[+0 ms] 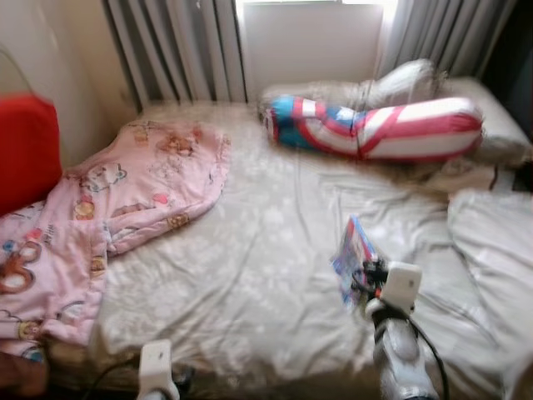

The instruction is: Clean up the room

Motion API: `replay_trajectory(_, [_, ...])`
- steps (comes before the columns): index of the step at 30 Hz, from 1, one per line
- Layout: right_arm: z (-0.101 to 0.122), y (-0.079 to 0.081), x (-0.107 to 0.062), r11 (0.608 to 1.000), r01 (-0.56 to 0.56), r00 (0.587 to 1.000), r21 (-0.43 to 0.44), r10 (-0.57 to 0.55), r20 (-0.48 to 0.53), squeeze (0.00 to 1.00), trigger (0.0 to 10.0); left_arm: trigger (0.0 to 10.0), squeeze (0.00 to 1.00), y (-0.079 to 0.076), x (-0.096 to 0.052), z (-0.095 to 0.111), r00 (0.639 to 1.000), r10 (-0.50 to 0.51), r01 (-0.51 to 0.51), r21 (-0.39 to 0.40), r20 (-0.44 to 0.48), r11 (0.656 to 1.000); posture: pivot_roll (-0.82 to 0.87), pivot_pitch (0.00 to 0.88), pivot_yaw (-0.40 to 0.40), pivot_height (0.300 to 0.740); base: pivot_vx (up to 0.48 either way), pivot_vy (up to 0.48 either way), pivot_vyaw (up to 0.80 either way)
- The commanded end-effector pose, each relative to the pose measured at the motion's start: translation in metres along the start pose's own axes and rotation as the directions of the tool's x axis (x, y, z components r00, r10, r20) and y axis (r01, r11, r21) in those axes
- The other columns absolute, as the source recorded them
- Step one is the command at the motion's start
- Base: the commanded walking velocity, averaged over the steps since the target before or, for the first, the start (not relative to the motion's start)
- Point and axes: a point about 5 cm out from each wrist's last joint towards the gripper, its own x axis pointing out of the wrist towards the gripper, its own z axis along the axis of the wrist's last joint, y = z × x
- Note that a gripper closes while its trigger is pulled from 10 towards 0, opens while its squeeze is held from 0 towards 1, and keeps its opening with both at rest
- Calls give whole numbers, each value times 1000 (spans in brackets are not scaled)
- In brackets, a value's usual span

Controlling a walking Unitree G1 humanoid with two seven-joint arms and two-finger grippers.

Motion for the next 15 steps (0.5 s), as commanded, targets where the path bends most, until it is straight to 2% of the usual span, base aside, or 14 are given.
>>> replay_trajectory(1, [10,0,4,1000,-7,999,-8,7,51,0,10000,10000,0,-3,1,5,1000,-7,7,3,14,1000,56,25,18,740,0,-409,0])
replay_trajectory(10, [9,0,3,1000,-4,999,-6,4,51,0,10000,10000,0,-3,2,5,1000,-10,10,5,17,1000,55,26,20,740,0,-395,0])
replay_trajectory(15, [9,0,3,1000,-5,999,-4,5,51,0,10000,10000,0,-3,2,5,1000,-9,9,-4,18,1000,55,26,21,740,0,0,0])
